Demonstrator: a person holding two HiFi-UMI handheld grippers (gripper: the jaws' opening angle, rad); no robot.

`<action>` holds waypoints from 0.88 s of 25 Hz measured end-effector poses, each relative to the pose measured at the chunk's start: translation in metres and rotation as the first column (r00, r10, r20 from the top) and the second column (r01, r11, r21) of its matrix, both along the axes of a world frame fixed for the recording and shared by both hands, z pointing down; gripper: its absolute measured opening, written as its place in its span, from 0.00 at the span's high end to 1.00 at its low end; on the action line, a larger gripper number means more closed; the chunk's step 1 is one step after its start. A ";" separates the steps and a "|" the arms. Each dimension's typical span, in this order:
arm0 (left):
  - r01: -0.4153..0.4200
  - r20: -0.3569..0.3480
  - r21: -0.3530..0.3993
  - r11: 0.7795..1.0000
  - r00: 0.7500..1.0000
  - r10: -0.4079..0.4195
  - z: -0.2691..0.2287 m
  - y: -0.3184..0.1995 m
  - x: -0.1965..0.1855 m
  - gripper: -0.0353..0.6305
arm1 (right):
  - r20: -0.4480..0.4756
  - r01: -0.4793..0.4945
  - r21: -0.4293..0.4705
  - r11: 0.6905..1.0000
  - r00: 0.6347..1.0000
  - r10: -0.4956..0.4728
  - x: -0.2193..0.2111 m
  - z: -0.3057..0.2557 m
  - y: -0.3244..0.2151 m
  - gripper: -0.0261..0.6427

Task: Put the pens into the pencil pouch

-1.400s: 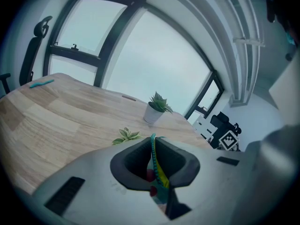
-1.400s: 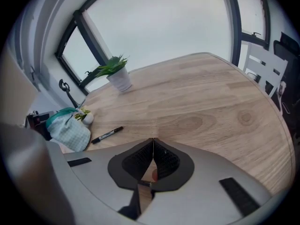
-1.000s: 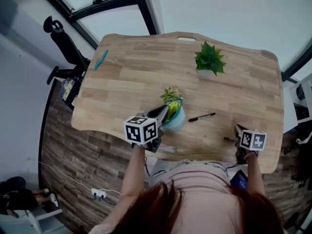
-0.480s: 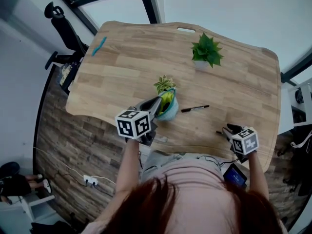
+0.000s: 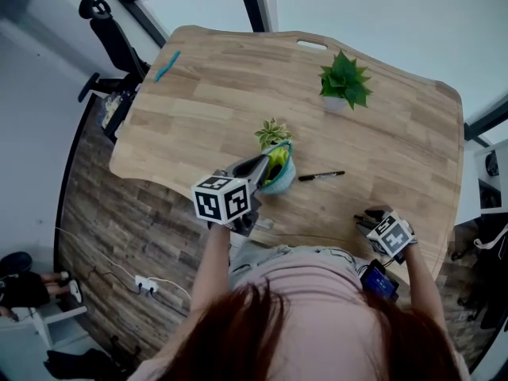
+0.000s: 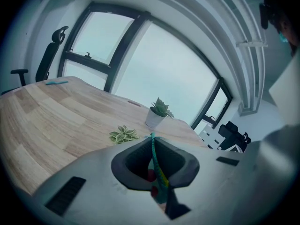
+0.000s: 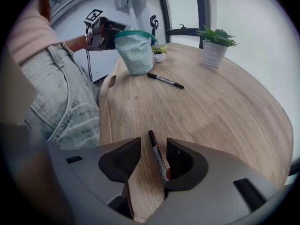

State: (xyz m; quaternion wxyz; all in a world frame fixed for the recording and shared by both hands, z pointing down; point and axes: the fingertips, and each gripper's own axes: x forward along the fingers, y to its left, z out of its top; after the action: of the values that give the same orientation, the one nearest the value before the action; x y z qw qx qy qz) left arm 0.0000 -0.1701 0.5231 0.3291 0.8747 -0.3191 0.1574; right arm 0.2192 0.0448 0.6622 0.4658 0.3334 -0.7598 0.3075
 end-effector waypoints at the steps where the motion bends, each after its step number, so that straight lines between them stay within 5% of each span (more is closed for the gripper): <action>1: 0.003 0.000 -0.003 1.000 1.000 -0.003 0.000 0.000 0.000 0.92 | -0.021 0.012 -0.006 1.000 1.000 -0.012 0.001 0.003 0.001 0.72; 4: 0.006 0.002 -0.009 1.000 1.000 -0.006 0.001 0.000 -0.001 0.92 | -0.075 0.029 -0.003 1.000 0.997 -0.029 0.006 0.008 -0.002 0.84; 13: -0.013 0.003 -0.015 1.000 1.000 0.013 0.003 -0.003 -0.002 0.92 | -0.076 -0.052 -0.019 0.998 0.996 0.050 0.008 0.005 -0.013 0.91; 18: -0.028 -0.006 -0.007 1.000 1.000 0.028 0.002 -0.002 -0.001 0.92 | 0.005 -0.159 0.108 0.981 0.987 0.159 0.000 -0.022 -0.052 0.91; 22: -0.032 -0.023 -0.007 0.999 0.999 0.032 0.002 -0.001 -0.003 0.92 | 0.096 -0.262 0.243 0.934 0.964 0.246 -0.006 -0.054 -0.089 0.91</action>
State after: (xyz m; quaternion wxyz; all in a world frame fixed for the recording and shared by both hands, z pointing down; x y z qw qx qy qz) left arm -0.0026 -0.1711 0.5253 0.3335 0.8802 -0.3007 0.1539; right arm 0.2132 -0.0446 0.6086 0.3510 0.4755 -0.7579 0.2762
